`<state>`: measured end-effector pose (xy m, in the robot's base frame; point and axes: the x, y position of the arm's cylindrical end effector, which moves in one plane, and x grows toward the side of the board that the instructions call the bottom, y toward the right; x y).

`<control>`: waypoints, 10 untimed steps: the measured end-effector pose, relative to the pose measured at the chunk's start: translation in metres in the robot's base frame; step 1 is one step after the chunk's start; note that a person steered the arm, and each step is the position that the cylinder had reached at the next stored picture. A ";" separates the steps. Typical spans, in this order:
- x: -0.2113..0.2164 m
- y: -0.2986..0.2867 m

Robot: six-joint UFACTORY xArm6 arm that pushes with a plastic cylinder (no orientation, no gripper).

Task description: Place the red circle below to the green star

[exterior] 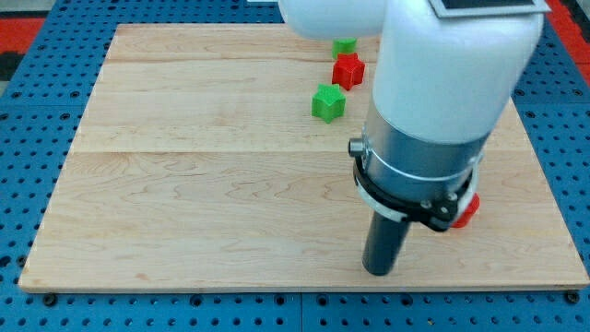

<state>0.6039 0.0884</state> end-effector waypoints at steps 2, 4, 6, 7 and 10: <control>0.015 0.072; -0.033 0.155; -0.063 0.115; -0.080 0.043; 0.013 0.005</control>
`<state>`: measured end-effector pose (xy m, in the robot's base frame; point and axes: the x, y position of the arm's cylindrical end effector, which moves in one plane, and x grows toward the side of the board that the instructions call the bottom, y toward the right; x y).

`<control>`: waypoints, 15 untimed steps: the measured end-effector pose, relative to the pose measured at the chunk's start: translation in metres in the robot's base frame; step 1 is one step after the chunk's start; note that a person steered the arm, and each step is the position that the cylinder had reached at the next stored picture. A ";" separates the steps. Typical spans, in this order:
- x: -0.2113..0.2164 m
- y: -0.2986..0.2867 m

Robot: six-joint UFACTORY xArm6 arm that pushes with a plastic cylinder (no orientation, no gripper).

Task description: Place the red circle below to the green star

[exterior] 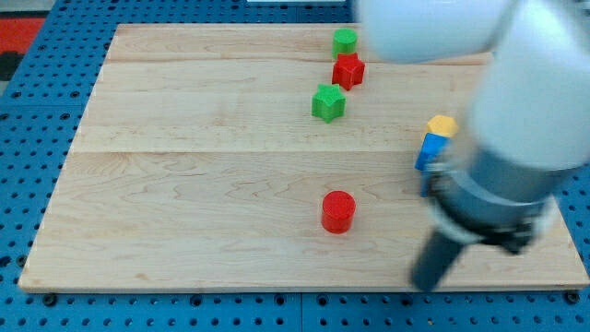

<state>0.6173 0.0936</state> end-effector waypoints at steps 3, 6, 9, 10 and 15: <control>-0.101 -0.044; -0.083 -0.138; -0.058 -0.102; -0.074 -0.067; -0.160 -0.042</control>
<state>0.4576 0.0512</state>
